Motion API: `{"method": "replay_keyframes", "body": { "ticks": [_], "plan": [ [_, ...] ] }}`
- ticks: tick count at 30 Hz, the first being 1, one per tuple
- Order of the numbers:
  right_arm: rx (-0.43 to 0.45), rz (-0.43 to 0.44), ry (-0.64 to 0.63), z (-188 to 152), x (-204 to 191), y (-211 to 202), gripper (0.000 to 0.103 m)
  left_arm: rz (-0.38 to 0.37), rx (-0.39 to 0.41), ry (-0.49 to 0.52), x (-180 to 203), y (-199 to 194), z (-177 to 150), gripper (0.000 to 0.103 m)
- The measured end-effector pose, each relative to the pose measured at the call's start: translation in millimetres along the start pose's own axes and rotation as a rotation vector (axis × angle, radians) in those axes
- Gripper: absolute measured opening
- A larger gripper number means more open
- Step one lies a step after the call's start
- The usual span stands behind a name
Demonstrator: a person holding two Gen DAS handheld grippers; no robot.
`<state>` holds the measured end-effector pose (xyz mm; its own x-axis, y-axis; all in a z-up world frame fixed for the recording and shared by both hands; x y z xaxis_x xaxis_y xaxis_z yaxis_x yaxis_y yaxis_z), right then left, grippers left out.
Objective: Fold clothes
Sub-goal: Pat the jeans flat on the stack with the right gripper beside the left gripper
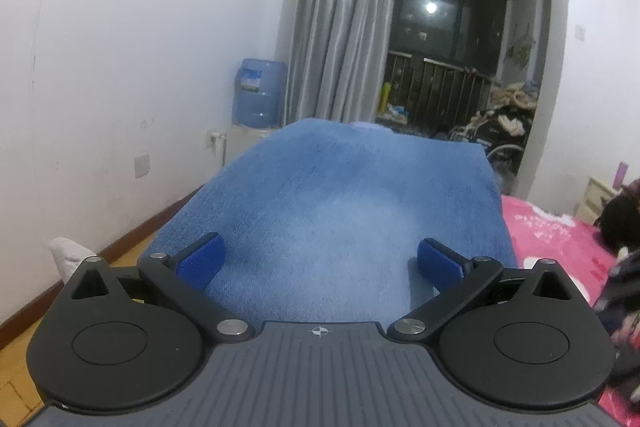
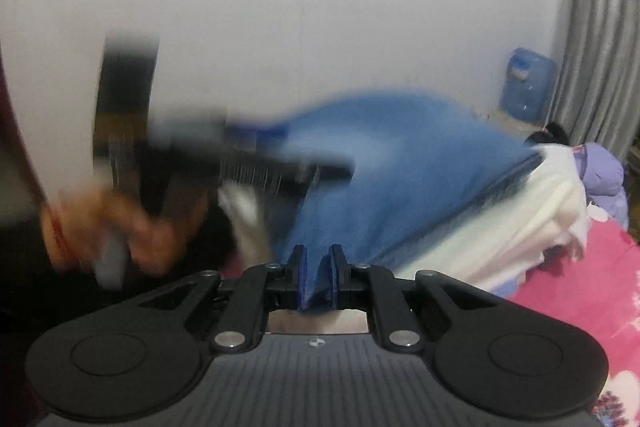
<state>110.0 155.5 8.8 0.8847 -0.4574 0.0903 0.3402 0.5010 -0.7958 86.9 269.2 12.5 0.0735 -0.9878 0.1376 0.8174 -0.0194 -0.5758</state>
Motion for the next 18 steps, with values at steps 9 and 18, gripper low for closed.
{"method": "replay_keyframes", "body": {
  "ticks": [9, 18],
  "plan": [
    [0.145, -0.105, 0.138, 35, 45, -42, 0.012, 0.027, -0.022, -0.001, 2, 1, 4, 0.103],
    [0.128, -0.181, 0.269, 54, 91, 0, 0.012, 0.032, -0.019, 0.011, 3, 2, 3, 0.103]
  ]
}}
Point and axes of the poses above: each gripper's, at about its wrist camera, not at the fingertips, and y roughly the way its jaws point, x to its right, z to its top, the point moved 8 cm from there along y, roughly the way its jaws point, and after that the axes turned 14 degrees about -x, right-handed, at the moved point
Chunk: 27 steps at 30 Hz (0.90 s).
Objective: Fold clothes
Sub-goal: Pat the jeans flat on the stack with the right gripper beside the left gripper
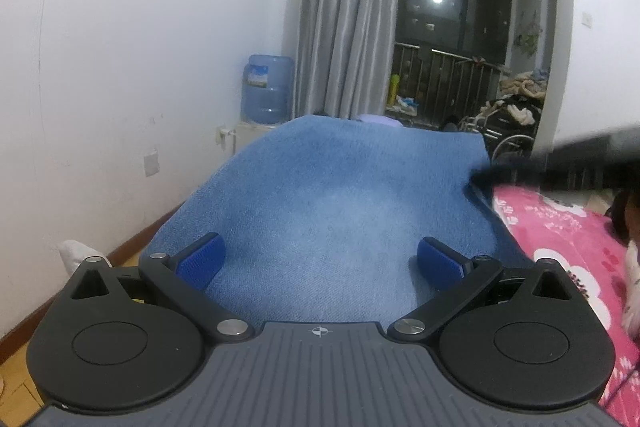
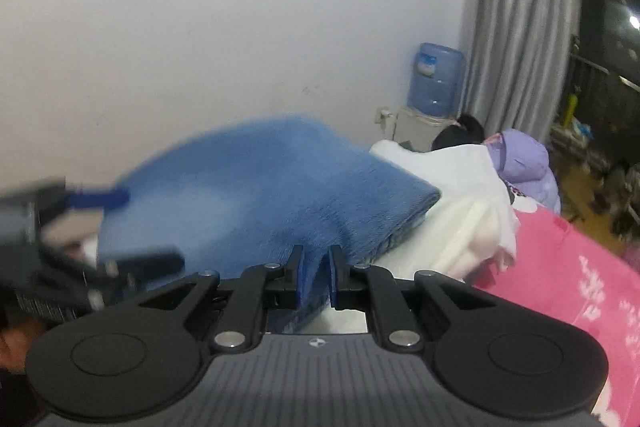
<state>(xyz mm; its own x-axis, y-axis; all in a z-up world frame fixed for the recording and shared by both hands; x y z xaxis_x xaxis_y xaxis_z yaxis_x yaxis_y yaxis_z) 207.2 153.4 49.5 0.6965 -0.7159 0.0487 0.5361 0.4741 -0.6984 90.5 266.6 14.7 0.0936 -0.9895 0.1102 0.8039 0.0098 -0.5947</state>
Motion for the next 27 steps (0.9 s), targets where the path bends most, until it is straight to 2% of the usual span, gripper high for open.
{"method": "replay_keyframes", "body": {
  "ticks": [3, 8, 10, 12, 14, 17, 21, 23, 25, 27],
  "plan": [
    [0.064, -0.006, 0.038, 18, 6, -11, 0.012, -0.004, -0.005, 0.006, 0, 0, 1, 0.103],
    [-0.013, -0.066, 0.099, 20, 29, 26, 0.01, -0.014, -0.004, 0.002, 0, 0, 2, 0.103],
    [-0.006, -0.066, 0.129, 27, 30, 22, 0.012, 0.002, -0.006, 0.004, 1, 1, 2, 0.103],
    [0.044, -0.046, 0.145, 36, 27, 11, 0.011, -0.004, -0.009, 0.0, -1, 1, 1, 0.103],
    [0.039, -0.1, 0.127, 35, 30, 16, 0.01, -0.008, -0.012, -0.003, -2, 1, 2, 0.103],
    [-0.046, -0.136, 0.123, 31, 38, 37, 0.01, -0.001, -0.011, 0.007, 0, 1, 3, 0.103],
    [0.027, -0.103, 0.078, 60, 19, 22, 0.013, 0.003, -0.023, 0.0, -2, 3, 3, 0.103],
    [0.027, -0.082, 0.025, 72, 3, 27, 0.013, 0.004, -0.029, -0.002, -1, 3, 4, 0.103],
    [-0.013, -0.071, -0.023, 76, -10, 43, 0.013, 0.006, -0.03, 0.002, 0, 4, 4, 0.103],
    [-0.092, -0.112, -0.06, 72, -13, 70, 0.012, 0.007, -0.032, 0.003, 1, 4, 4, 0.103]
  ]
}}
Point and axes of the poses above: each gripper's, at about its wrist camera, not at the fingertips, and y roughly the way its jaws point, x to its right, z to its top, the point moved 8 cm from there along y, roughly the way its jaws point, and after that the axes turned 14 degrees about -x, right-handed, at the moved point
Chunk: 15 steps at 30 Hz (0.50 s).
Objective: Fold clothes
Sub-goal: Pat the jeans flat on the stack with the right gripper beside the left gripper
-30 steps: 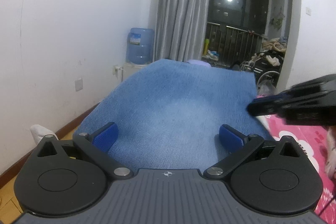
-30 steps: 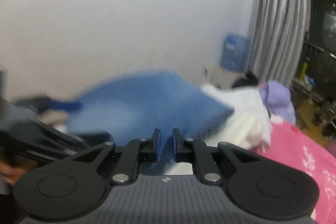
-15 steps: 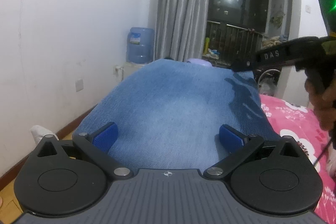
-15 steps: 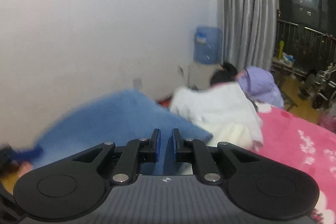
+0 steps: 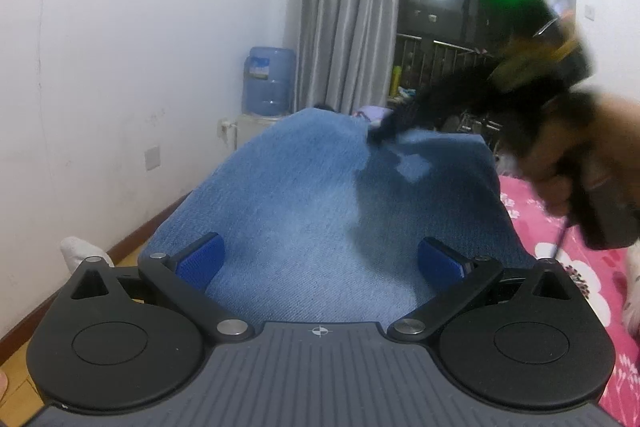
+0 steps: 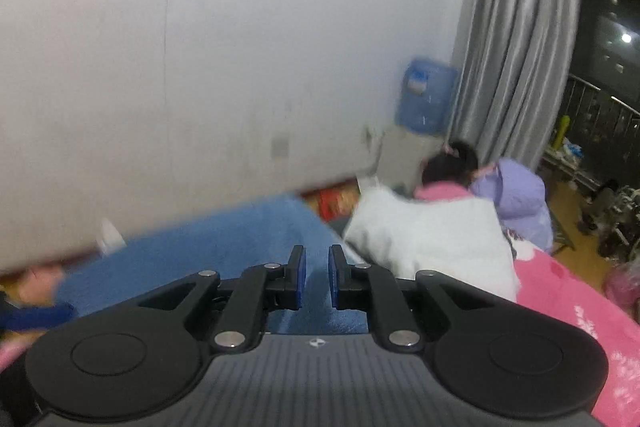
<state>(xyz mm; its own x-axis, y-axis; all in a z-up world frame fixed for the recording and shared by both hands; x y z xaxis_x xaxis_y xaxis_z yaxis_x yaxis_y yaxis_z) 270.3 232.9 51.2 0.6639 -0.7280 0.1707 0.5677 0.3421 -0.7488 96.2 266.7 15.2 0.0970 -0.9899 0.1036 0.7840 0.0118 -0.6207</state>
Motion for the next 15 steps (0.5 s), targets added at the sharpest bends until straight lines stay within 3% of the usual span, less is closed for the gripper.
{"method": "replay_keyframes", "body": {
  "ticks": [1, 3, 10, 15],
  "plan": [
    [-0.042, -0.028, -0.013, -2, 0, 13, 0.011, 0.002, -0.006, -0.001, 0, 1, 1, 0.103],
    [-0.034, -0.038, 0.001, -5, -2, 15, 0.011, 0.009, -0.012, -0.006, 0, -1, 2, 0.103],
    [0.095, 0.046, 0.165, -47, 7, -73, 0.014, 0.018, 0.007, 0.003, 9, -32, 0, 0.103],
    [0.081, 0.033, 0.203, -95, 7, -114, 0.016, 0.09, -0.043, 0.015, 24, -37, -4, 0.103]
  ]
}}
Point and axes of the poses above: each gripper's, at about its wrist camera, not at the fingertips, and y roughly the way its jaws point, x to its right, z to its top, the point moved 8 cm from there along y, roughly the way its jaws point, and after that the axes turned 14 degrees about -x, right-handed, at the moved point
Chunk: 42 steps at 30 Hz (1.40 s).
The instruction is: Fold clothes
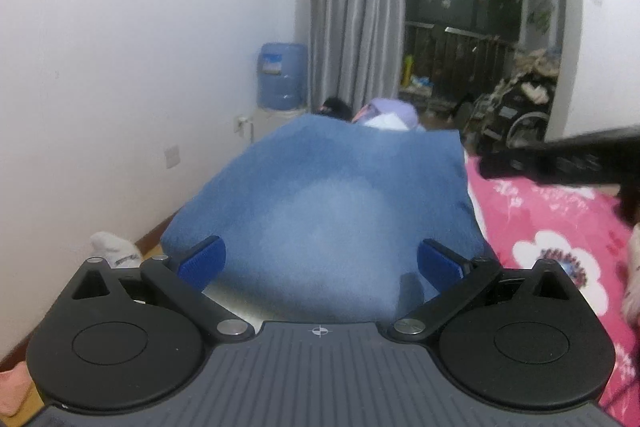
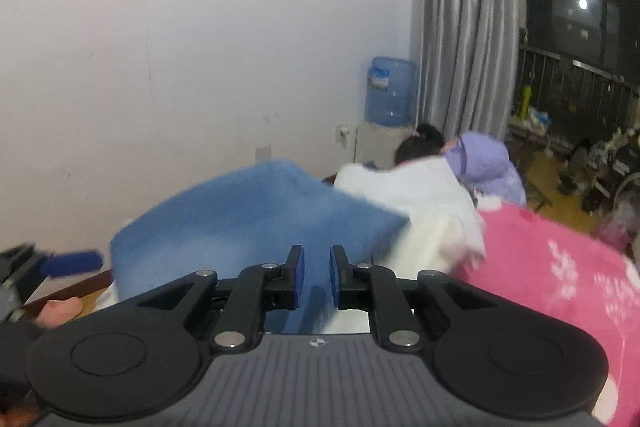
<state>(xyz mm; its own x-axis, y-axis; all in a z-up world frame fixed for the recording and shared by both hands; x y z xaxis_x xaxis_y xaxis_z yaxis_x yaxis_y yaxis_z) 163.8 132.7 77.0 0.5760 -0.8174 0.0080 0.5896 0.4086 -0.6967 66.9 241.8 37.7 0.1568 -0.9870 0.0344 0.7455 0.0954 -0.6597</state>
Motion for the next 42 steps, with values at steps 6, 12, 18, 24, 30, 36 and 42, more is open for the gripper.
{"method": "replay_keyframes", "body": {
  "ticks": [6, 12, 18, 24, 30, 36, 42],
  "plan": [
    [-0.053, 0.009, 0.051, -36, 9, -24, 0.024, 0.065, -0.045, 0.01, 19, -8, -15, 0.103],
    [-0.078, 0.025, 0.098, -84, 15, -42, 0.037, 0.095, -0.098, -0.033, 31, -21, -28, 0.103],
    [-0.1, 0.054, 0.166, -133, 22, -70, 0.037, 0.156, -0.144, -0.057, 43, -57, -51, 0.103],
    [-0.091, 0.083, 0.205, -187, 21, -121, 0.05, 0.2, -0.181, -0.068, 61, -97, -85, 0.103],
    [-0.098, 0.1, 0.224, -240, 18, -160, 0.057, 0.206, -0.182, -0.076, 90, -134, -111, 0.103],
    [-0.103, 0.088, 0.237, -262, 21, -171, 0.067, 0.182, -0.212, -0.089, 105, -123, -115, 0.103],
    [-0.134, 0.065, 0.236, -257, 22, -149, 0.072, 0.265, -0.242, -0.073, 104, -102, -128, 0.103]
  ]
}}
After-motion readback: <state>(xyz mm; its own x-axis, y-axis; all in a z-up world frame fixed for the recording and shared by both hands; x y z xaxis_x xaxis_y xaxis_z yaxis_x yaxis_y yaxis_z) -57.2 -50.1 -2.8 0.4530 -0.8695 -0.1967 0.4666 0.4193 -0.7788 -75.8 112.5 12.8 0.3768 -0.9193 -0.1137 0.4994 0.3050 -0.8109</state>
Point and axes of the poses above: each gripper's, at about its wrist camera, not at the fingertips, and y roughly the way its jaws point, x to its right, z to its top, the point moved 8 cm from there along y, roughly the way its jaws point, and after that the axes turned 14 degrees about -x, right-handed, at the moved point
